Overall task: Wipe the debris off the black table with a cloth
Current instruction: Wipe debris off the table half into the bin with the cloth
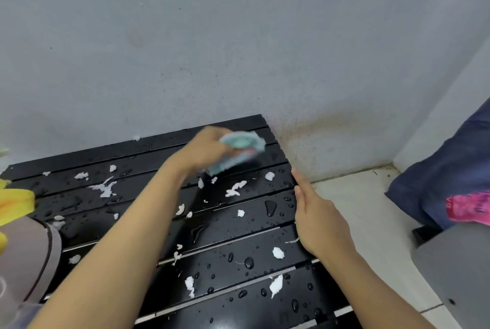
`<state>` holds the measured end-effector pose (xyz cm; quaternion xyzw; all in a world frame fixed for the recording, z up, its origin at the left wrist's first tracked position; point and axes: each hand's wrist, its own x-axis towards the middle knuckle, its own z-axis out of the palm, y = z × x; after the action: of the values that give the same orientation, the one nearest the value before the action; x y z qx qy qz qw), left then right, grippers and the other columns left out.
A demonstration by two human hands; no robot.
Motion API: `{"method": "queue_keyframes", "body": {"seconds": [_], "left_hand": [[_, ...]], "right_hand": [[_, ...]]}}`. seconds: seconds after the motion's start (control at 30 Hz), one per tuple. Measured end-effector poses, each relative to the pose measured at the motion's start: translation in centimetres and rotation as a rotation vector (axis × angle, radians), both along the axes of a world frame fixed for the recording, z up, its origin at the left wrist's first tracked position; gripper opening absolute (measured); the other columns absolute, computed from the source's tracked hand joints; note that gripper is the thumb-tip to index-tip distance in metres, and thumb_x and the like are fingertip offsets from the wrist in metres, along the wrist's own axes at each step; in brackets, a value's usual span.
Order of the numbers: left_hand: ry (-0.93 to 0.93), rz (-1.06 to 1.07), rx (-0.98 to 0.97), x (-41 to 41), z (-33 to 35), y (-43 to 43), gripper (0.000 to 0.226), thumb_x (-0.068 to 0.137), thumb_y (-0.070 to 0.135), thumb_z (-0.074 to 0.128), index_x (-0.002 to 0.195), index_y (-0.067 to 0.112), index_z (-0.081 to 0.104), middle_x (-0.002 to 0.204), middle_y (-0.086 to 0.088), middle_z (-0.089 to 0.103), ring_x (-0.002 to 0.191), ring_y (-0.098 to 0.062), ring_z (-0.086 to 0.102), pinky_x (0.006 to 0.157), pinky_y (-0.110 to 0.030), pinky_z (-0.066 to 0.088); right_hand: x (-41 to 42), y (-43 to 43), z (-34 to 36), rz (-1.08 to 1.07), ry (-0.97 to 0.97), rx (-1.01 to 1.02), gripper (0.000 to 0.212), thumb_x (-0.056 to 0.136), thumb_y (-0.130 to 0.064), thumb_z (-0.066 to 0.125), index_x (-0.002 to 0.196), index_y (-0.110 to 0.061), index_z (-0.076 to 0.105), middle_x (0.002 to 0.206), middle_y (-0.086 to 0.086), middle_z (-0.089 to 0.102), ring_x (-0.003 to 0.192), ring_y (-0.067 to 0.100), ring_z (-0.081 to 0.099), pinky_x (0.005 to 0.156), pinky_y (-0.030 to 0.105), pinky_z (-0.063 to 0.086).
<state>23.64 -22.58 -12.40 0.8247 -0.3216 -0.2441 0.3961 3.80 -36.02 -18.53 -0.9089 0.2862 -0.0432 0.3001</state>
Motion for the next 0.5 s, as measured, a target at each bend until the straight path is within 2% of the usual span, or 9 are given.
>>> {"method": "queue_keyframes", "body": {"seconds": [0.07,0.13,0.2,0.23,0.3,0.33,0.4,0.47,0.5], "left_hand": [[-0.08,0.265,-0.098,3.7,-0.6,-1.0,0.025,0.087,0.037,0.068,0.103,0.018,0.068,0.081,-0.006,0.07,0.064,-0.016,0.063,0.053,-0.025,0.048],[-0.264,0.401,0.045,6.2,-2.2,-2.2,0.026,0.089,0.026,0.063,0.111,0.013,0.063,0.102,-0.016,0.065,0.089,-0.031,0.064,0.071,-0.034,0.049],[-0.422,0.376,0.247,6.1,-3.8,-3.0,0.037,0.086,0.012,0.055,0.123,0.013,0.057,0.117,-0.019,0.054,0.103,-0.039,0.055,0.085,-0.041,0.046],[-0.485,0.359,0.275,5.4,-4.5,-3.3,0.042,0.083,0.008,0.052,0.125,0.012,0.055,0.118,-0.019,0.051,0.103,-0.041,0.052,0.088,-0.042,0.044],[-0.563,0.269,0.2,2.5,-4.8,-3.3,0.044,0.079,0.003,0.05,0.121,0.013,0.057,0.115,-0.017,0.052,0.099,-0.037,0.051,0.086,-0.042,0.044],[-0.536,0.167,0.14,1.1,-4.6,-3.1,0.042,0.078,0.002,0.05,0.117,0.015,0.061,0.111,-0.013,0.055,0.097,-0.031,0.053,0.084,-0.04,0.045],[-0.315,-0.012,0.087,-0.1,-3.6,-2.3,0.031,0.081,0.001,0.054,0.103,0.018,0.067,0.097,-0.006,0.064,0.086,-0.018,0.057,0.074,-0.03,0.046],[-0.218,0.074,0.035,1.4,-2.6,-1.8,0.024,0.083,0.004,0.059,0.099,0.019,0.069,0.088,-0.003,0.068,0.078,-0.015,0.059,0.067,-0.026,0.044],[-0.259,0.206,0.009,2.8,-2.5,-1.6,0.028,0.082,0.006,0.06,0.105,0.019,0.068,0.094,-0.005,0.068,0.084,-0.019,0.061,0.07,-0.028,0.046]], "right_hand": [[-0.1,0.0,0.0,-0.007,-0.001,0.005,0.047,0.104,-0.041,0.014,0.15,-0.051,0.013,0.063,0.003,0.06,0.062,0.019,0.061,0.055,0.031,0.048],[0.0,0.0,0.0,-0.004,-0.001,0.0,0.047,0.104,-0.041,0.014,0.15,-0.051,0.013,0.063,0.002,0.059,0.062,0.019,0.061,0.055,0.031,0.048],[0.0,0.0,0.0,-0.004,-0.001,-0.005,0.047,0.104,-0.041,0.013,0.15,-0.052,0.013,0.064,0.002,0.059,0.063,0.018,0.061,0.056,0.032,0.048],[0.0,0.0,-0.1,-0.005,-0.001,-0.002,0.047,0.104,-0.042,0.013,0.15,-0.051,0.013,0.065,0.002,0.06,0.063,0.018,0.061,0.056,0.032,0.048],[0.1,0.0,-0.1,-0.003,-0.007,-0.005,0.047,0.104,-0.042,0.013,0.15,-0.051,0.014,0.065,0.002,0.06,0.062,0.017,0.06,0.057,0.032,0.049],[0.1,0.0,-0.1,-0.002,-0.007,-0.01,0.047,0.104,-0.042,0.013,0.15,-0.051,0.014,0.064,0.001,0.06,0.061,0.017,0.06,0.056,0.031,0.048],[0.1,-0.1,0.0,-0.004,-0.005,-0.013,0.047,0.104,-0.042,0.014,0.15,-0.051,0.014,0.061,0.001,0.058,0.059,0.016,0.059,0.054,0.031,0.046],[0.0,-0.1,0.0,0.0,-0.005,-0.019,0.047,0.104,-0.042,0.014,0.15,-0.051,0.013,0.06,0.001,0.057,0.058,0.017,0.059,0.053,0.031,0.046],[0.0,0.0,-0.1,0.006,-0.002,-0.017,0.047,0.104,-0.041,0.014,0.15,-0.05,0.013,0.059,0.001,0.057,0.057,0.017,0.058,0.052,0.03,0.046]]}}
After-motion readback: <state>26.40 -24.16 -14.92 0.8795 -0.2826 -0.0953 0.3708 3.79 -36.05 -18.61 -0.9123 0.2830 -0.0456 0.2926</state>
